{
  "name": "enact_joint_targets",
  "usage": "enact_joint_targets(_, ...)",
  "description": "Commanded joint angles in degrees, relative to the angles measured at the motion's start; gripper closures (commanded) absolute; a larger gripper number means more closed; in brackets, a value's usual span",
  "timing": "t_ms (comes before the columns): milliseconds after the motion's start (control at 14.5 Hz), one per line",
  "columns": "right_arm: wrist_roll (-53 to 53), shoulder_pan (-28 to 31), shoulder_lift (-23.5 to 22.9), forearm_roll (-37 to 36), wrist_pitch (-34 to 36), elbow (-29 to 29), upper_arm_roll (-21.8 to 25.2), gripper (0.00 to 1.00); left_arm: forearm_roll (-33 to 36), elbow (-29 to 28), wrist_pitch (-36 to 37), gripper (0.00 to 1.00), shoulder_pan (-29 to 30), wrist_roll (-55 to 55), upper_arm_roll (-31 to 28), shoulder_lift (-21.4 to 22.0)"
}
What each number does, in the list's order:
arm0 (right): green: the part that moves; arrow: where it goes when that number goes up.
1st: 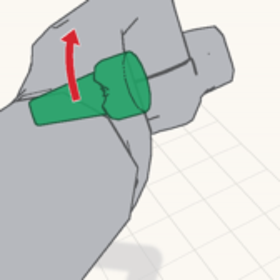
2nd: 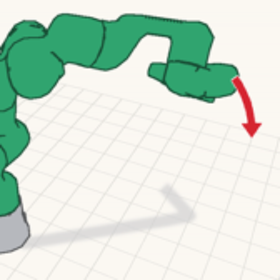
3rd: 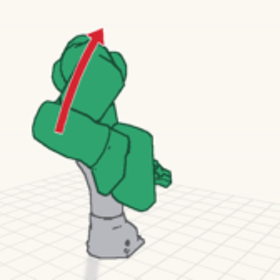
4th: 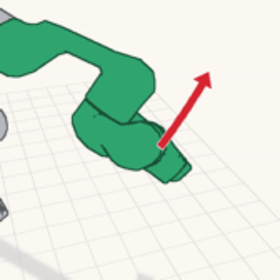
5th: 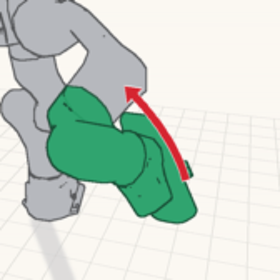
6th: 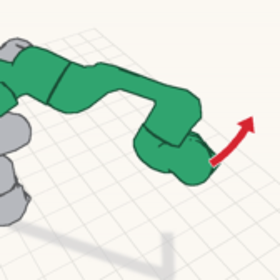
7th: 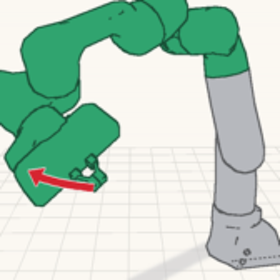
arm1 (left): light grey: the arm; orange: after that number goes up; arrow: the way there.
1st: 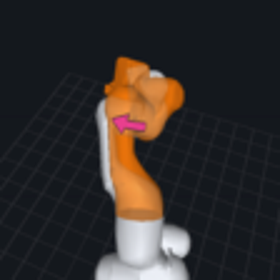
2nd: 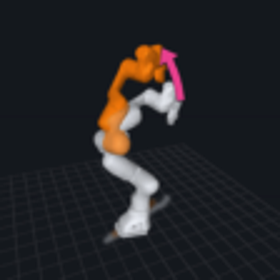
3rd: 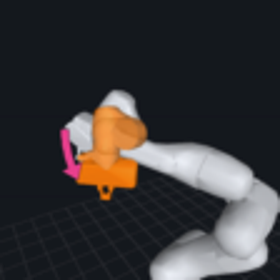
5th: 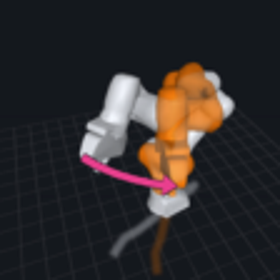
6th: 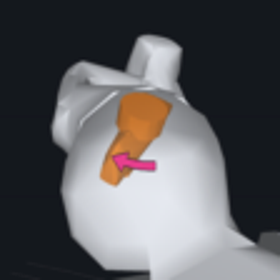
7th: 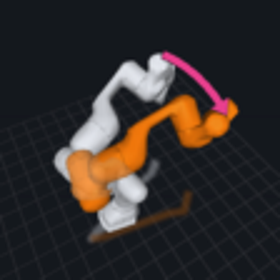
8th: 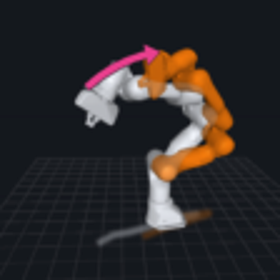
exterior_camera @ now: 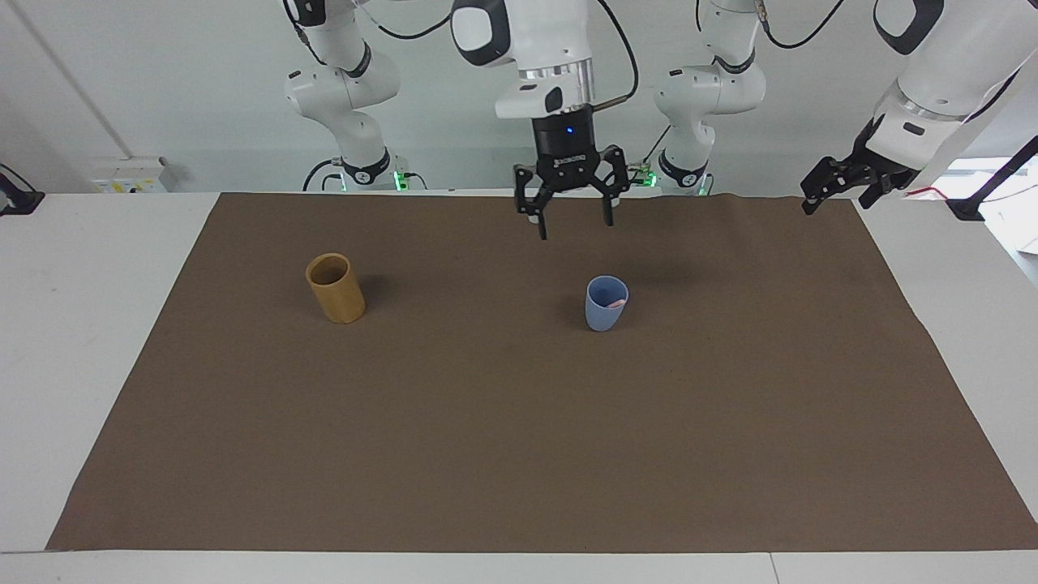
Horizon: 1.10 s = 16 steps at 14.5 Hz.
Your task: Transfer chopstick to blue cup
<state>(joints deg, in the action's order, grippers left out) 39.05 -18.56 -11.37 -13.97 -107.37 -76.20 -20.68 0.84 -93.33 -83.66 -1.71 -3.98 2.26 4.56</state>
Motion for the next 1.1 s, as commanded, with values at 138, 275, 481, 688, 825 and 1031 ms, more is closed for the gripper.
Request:
enact_joint_targets(138,-10.71,17.29,6.53,11.68,21.1,0.62,-0.15,0.0,-0.4,-0.27,0.69,0.0,0.48,0.91,0.02,0.72)
enact_joint_targets(275,-18.62,24.41,8.99,11.86,29.11,0.62,-0.06,0.0,-0.4,-0.27,0.69,0.0,0.48,0.91,0.02,0.72)
enact_joint_targets(481,-33.37,33.47,10.31,11.95,35.82,-0.17,0.89,0.0,-0.49,-0.27,0.69,0.0,0.48,0.91,0.02,0.72)
enact_joint_targets(688,-41.07,27.03,14.88,12.39,34.78,-8.5,13.25,0.0,-0.4,-0.27,0.69,0.0,0.48,0.91,0.02,0.72)
enact_joint_targets(825,-41.34,24.98,15.15,13.36,34.42,-9.84,17.76,0.0,-0.4,-0.27,0.69,0.0,0.48,0.91,0.02,0.72)
enact_joint_targets(1031,-44.04,21.89,14.71,12.13,34.16,-10.28,22.16,0.0,-0.4,-0.27,0.69,0.0,0.48,0.91,0.02,0.72)
